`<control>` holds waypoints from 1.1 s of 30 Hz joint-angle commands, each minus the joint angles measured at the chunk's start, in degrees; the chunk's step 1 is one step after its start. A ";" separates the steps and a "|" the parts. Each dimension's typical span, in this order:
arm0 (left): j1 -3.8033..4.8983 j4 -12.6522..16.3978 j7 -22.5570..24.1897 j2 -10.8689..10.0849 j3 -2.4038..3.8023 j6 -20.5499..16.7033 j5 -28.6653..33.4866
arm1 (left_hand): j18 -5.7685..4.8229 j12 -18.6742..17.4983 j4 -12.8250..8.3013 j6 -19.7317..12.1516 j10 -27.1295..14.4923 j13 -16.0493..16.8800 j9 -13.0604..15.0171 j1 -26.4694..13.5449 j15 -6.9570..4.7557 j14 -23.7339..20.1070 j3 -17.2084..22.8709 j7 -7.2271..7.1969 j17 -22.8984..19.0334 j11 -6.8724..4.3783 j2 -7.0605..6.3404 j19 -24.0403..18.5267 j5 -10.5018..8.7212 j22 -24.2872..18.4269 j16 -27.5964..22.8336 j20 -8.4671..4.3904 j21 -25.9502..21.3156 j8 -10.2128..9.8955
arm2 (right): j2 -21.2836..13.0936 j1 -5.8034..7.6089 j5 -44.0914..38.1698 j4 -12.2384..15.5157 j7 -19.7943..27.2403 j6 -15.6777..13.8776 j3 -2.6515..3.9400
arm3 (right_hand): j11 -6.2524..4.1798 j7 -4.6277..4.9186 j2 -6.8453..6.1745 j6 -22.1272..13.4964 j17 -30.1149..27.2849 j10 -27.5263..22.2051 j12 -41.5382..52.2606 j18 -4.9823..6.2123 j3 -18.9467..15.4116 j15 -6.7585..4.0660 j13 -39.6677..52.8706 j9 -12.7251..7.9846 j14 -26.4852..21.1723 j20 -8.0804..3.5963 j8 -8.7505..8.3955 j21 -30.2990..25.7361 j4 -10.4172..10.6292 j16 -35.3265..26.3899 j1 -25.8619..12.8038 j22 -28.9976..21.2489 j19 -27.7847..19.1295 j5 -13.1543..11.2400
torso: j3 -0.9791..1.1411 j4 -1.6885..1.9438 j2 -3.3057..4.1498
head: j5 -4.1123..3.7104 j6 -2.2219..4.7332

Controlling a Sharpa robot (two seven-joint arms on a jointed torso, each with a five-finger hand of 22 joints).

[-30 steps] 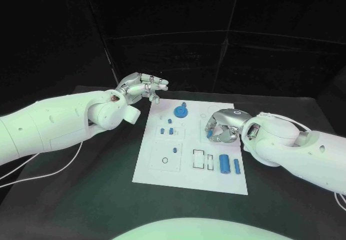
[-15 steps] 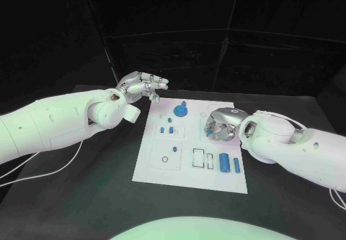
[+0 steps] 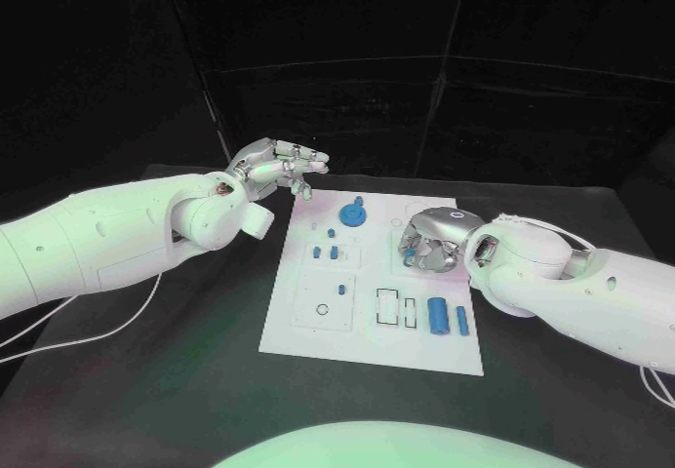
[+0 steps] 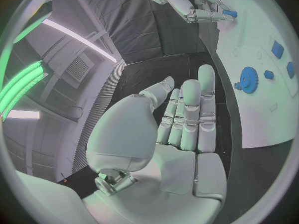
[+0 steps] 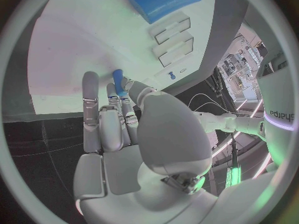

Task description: Assemble the parts on the task board

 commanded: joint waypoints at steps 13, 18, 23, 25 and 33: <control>0.07 0.12 0.20 -0.23 0.02 0.54 -0.15 | 0.72 0.42 -0.04 -0.47 -0.55 0.07 -0.04 0.42 -0.02 -0.60 -0.49 -0.08 -0.10 0.12 0.21 -0.35 -0.13 -0.13 -0.16 -0.05 -0.31 -0.31 | -2.79 0.20 1.11 4.52 -0.33 -4.63 0.13 | -1.03 0.13 -0.19 0.60 0.02 1.70 -0.32 0.86 1.99 -0.32 0.04 -0.02 2.32 -0.44 0.02 0.96 -0.99 0.25 0.53 0.46 -0.36 0.24 | -0.02 -0.03 -0.03 | 0.07 0.20; 0.07 0.11 0.21 -0.22 0.02 0.53 -0.15 | 0.72 0.42 -0.04 -0.47 -0.55 0.07 -0.04 0.42 -0.02 -0.60 -0.49 -0.08 -0.10 0.12 0.21 -0.35 -0.13 -0.13 -0.16 -0.05 -0.31 -0.31 | -3.62 0.57 1.75 5.87 -0.22 -5.45 0.20 | -1.03 0.13 -0.25 0.67 0.03 1.81 -0.38 0.86 2.26 -0.33 0.05 -0.02 2.32 -0.44 0.01 1.08 -1.13 0.27 0.46 0.53 -0.41 0.23 | 0.01 0.01 -0.02 | -0.04 0.37; 0.08 0.15 0.23 -0.22 0.02 0.53 -0.15 | 0.72 0.42 -0.04 -0.47 -0.55 0.07 -0.04 0.42 -0.02 -0.60 -0.49 -0.08 -0.10 0.12 0.21 -0.35 -0.13 -0.13 -0.16 -0.05 -0.31 -0.31 | -4.18 0.96 2.69 8.13 0.28 -6.78 1.19 | -1.03 0.14 -0.29 0.71 0.09 1.88 -0.42 0.86 2.42 -0.33 0.07 -0.02 2.33 -0.44 0.01 1.16 -1.19 0.30 0.38 0.58 -0.44 0.22 | 0.00 0.07 0.03 | 0.01 0.40; 0.08 0.14 0.23 -0.20 0.02 0.52 -0.15 | 0.72 0.42 -0.04 -0.47 -0.55 0.07 -0.04 0.42 -0.02 -0.60 -0.49 -0.08 -0.10 0.12 0.21 -0.35 -0.13 -0.13 -0.16 -0.05 -0.31 -0.31 | -4.13 1.01 3.33 9.07 0.73 -7.49 1.46 | -1.04 0.11 -0.32 0.80 0.15 2.01 -0.42 0.86 2.57 -0.34 0.09 -0.01 2.35 -0.45 0.03 1.25 -1.26 0.34 0.32 0.63 -0.47 0.24 | 0.00 0.01 0.02 | 0.11 0.40; 0.08 0.24 0.27 -0.11 0.02 0.50 -0.15 | 0.72 0.42 -0.04 -0.47 -0.55 0.07 -0.04 0.42 -0.02 -0.60 -0.49 -0.08 -0.10 0.12 0.21 -0.35 -0.13 -0.13 -0.16 -0.05 -0.31 -0.31 | -1.42 1.04 6.07 11.50 3.08 -9.38 1.83 | -1.11 0.06 -0.39 0.99 -0.07 2.28 -0.44 0.87 2.93 -0.37 0.15 0.01 2.31 -0.47 0.07 1.44 -1.44 0.24 0.17 0.74 -0.55 0.36 | -0.05 0.03 0.00 | 0.59 0.33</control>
